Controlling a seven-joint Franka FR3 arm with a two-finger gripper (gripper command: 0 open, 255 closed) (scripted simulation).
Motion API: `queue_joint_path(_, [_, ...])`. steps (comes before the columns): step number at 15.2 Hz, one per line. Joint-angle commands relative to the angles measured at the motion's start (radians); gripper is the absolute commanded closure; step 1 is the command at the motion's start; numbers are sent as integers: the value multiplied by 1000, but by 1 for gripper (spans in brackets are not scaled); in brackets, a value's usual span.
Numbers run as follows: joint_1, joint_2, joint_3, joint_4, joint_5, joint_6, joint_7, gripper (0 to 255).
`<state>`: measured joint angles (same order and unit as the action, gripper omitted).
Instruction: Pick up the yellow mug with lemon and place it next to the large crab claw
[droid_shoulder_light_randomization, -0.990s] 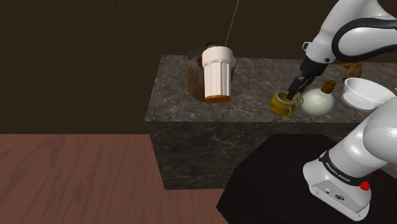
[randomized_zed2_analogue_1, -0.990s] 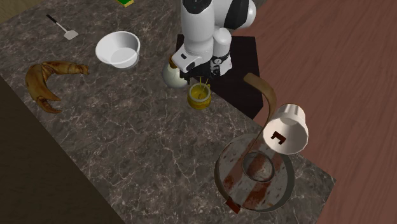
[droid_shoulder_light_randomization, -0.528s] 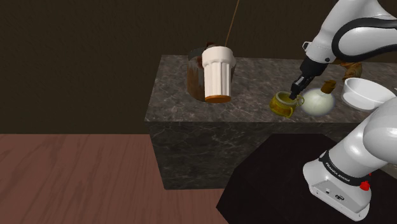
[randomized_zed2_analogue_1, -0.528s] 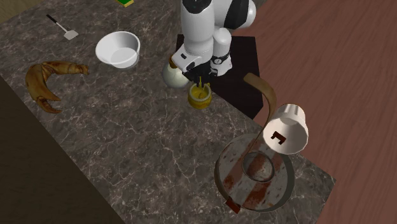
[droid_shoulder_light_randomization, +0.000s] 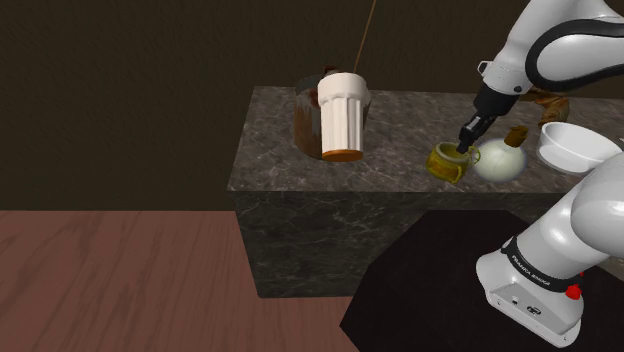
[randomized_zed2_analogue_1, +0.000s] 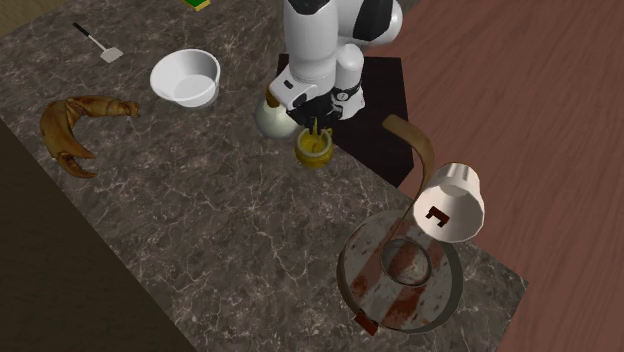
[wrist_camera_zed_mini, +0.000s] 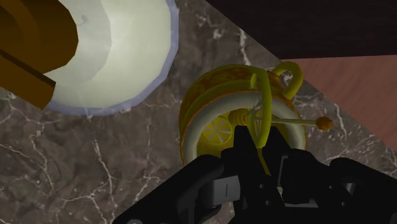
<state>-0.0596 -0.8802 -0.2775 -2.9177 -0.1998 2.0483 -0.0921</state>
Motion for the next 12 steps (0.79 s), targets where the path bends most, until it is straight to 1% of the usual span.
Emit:
queue_joint_path(1, [1,-13,5,19,5,-32,-1,255])
queue_joint_path(12, [15,-55,36,147,35,-201,2,255])
